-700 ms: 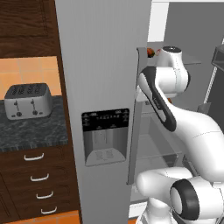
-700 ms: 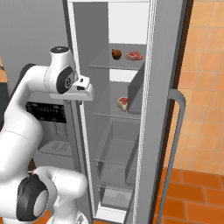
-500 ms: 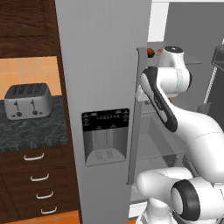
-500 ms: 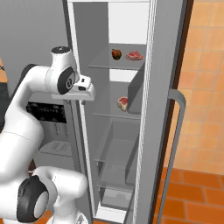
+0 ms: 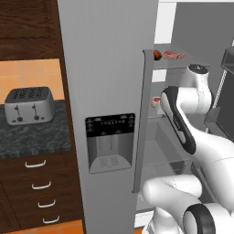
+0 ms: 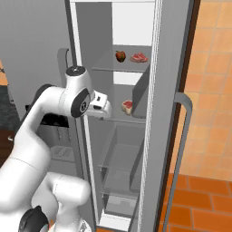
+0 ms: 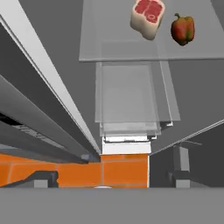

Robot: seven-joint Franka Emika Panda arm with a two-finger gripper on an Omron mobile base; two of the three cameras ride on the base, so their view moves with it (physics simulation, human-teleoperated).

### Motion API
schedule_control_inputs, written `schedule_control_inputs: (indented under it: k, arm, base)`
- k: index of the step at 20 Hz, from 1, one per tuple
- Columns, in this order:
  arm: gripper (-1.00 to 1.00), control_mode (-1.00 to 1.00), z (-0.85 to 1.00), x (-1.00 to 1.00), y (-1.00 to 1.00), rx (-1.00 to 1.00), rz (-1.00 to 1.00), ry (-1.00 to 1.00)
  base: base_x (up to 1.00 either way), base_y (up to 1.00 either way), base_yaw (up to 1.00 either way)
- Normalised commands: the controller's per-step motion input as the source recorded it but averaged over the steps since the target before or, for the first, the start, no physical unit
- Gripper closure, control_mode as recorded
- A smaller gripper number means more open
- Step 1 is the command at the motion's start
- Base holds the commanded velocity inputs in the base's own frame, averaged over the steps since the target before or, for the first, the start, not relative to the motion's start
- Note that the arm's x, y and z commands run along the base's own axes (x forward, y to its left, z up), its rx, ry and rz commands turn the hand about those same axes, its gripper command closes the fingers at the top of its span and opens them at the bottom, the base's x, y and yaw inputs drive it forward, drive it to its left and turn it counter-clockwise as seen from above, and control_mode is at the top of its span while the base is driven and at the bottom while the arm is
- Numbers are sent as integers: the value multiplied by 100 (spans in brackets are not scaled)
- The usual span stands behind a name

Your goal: Place one bell pepper and one steak in each tupperware on the nearby counter, to pack two identical lunches.

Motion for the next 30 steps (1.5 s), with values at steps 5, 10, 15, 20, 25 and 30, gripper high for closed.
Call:
schedule_control_inputs:
  k: [5,10,15,20,25,30]
  arm:
    - [-100,-100,-37,0,-35,0,-5,-20]
    - [-100,-100,-14,1,-12,-2,-3,-7]
    - [-100,-100,-7,23,-42,-7,-1,0]
    - [-100,-100,0,63,-19,0,1,5]
    - [-100,-100,0,58,-11,2,5,7]
    - [-100,-100,-1,44,-10,0,10,1]
  base:
    - [0,0,0]
    - [0,0,0]
    - [0,0,0]
    - [0,0,0]
    - [0,0,0]
    - [0,0,0]
